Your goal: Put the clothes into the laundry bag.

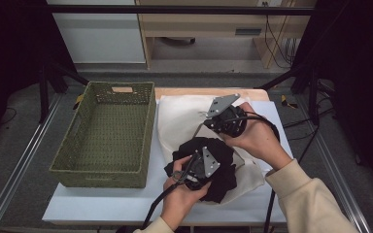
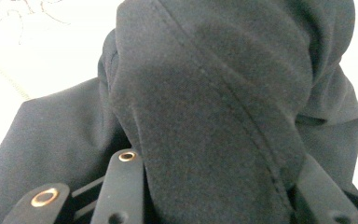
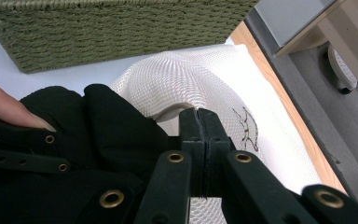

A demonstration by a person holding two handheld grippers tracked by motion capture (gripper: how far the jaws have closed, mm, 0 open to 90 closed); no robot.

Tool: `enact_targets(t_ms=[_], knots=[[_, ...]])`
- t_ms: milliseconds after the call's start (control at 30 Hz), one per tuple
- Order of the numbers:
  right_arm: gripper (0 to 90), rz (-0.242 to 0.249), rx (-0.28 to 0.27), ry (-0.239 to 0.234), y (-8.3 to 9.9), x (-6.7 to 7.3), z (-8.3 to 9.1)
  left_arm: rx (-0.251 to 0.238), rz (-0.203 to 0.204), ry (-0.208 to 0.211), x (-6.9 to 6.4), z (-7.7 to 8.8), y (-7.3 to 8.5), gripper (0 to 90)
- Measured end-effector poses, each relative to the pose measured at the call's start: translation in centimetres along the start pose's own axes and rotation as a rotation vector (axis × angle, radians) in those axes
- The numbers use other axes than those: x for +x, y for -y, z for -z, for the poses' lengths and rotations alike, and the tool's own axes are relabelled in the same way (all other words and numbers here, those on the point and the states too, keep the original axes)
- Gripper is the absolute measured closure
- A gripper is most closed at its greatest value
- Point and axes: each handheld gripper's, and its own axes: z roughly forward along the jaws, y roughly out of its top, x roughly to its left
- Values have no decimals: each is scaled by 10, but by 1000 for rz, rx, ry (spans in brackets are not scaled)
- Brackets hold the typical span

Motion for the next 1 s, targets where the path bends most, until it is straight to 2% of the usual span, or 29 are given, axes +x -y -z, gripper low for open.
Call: enact_targets(t_ms=[133, 233, 433, 667, 767, 867, 1000], knots=[[900, 3, 2, 2, 0, -1, 0, 1, -6, 2, -5, -3, -4, 597], [900, 2, 1, 0, 0, 0, 1, 1, 14, 19, -4, -7, -4, 597], [900, 0, -1, 1, 1, -1, 1, 2, -19, 15, -13, -6, -8, 596], [900, 2, -2, 2, 1, 0, 2, 9, -11, 16, -15, -10, -9, 595], [900, 0, -1, 3, 1, -1, 1, 15, -23, 8, -18, -12, -13, 594], [900, -4, -4, 5, 2, -1, 3, 14, -2, 13, -14, -13, -10, 594], [900, 0, -4, 5, 4, -2, 5, 8, 21, -1, -7, -12, -6, 595]])
